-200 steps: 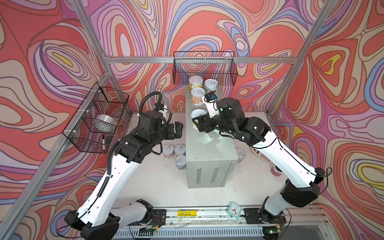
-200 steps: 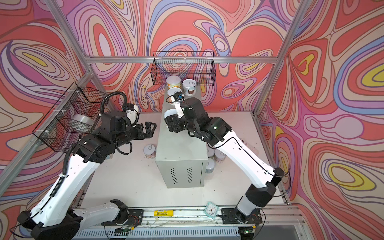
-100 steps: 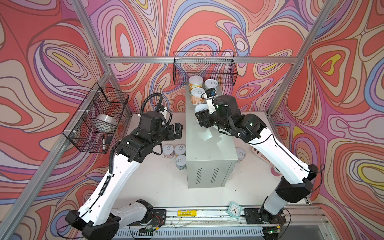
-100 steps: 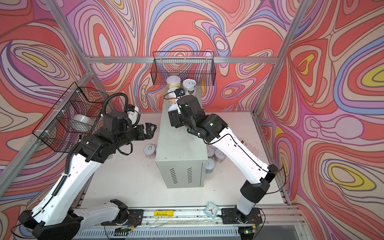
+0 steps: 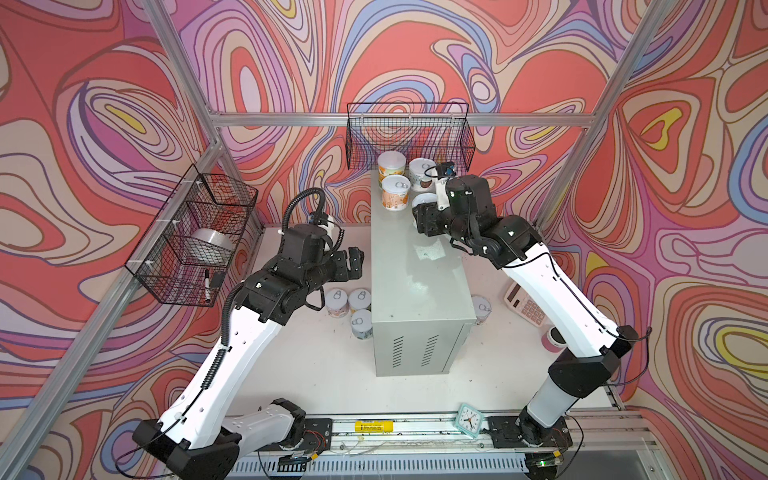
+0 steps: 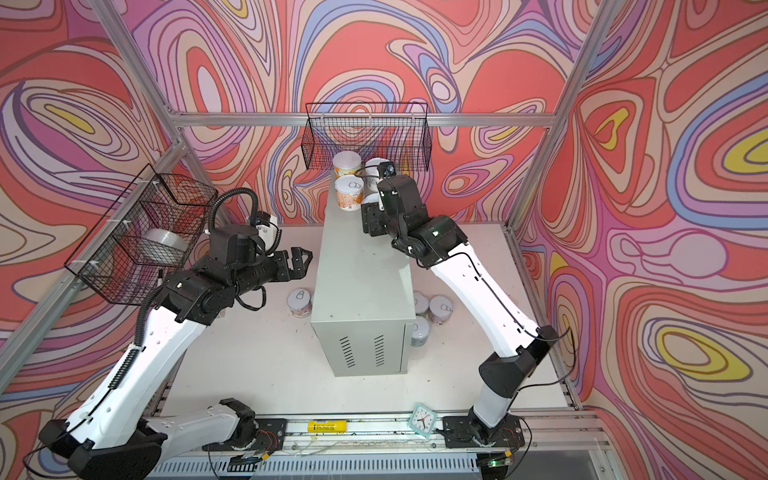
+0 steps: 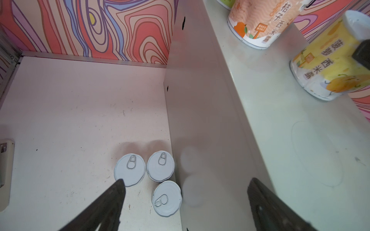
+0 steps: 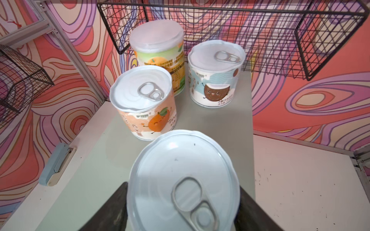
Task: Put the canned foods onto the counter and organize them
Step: 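Carry the yellow can with the right gripper toward the cans at the far end, then set the yellow can beside the orange can and open the right gripper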
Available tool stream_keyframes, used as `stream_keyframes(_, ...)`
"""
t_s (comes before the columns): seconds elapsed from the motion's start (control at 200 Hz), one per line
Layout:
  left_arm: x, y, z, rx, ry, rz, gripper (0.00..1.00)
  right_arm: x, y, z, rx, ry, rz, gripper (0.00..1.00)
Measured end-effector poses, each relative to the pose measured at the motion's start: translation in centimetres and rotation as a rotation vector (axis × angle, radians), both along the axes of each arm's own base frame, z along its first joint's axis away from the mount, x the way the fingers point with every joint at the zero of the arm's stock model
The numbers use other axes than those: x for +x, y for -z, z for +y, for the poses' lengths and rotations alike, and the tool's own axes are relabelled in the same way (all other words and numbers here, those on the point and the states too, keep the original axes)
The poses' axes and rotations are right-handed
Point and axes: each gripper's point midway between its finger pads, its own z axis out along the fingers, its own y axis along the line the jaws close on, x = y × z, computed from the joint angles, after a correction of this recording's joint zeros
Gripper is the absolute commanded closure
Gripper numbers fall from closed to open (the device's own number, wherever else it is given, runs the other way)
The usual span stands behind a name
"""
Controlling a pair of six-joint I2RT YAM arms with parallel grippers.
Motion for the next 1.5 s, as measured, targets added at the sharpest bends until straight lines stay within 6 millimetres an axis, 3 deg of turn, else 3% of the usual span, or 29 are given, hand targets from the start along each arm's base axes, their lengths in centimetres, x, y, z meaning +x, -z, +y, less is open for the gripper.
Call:
stream_keyframes(0.361, 0.4, 0.3, -0.6, -0.025, 0.027, 0.005, 0.05, 4.2, 0.2, 0.3, 0.041, 0.044, -0.046, 0.29)
stream_keyframes(0.631, 0.5, 0.4, -0.9, -0.03, 0.037, 0.011, 0.05, 5.7, 0.3, 0.1, 0.059, 0.064, -0.051, 0.13)
stream_keyframes(0.746, 0.5, 0.5, -0.9, -0.03, 0.039, 0.013, 0.04, 5.6, 1.3, -0.1, 0.03, 0.064, -0.021, 0.06)
stream_keyframes(0.956, 0.4, 1.4, -1.0, -0.025, 0.043, 0.032, 0.04, 5.0, 1.5, -0.4, 0.029, 0.058, -0.008, 0.05)
stream_keyframes(1.307, -0.2, 2.5, -0.9, -0.033, 0.049, 0.049, 0.05, -0.4, -1.0, -3.2, 0.103, 0.034, -0.036, 0.22)
stream_keyframes(1.497, -0.2, 2.6, -1.1, -0.044, 0.053, 0.052, 0.06, -0.7, 0.4, -2.6, 0.136, 0.006, -0.015, 0.27)
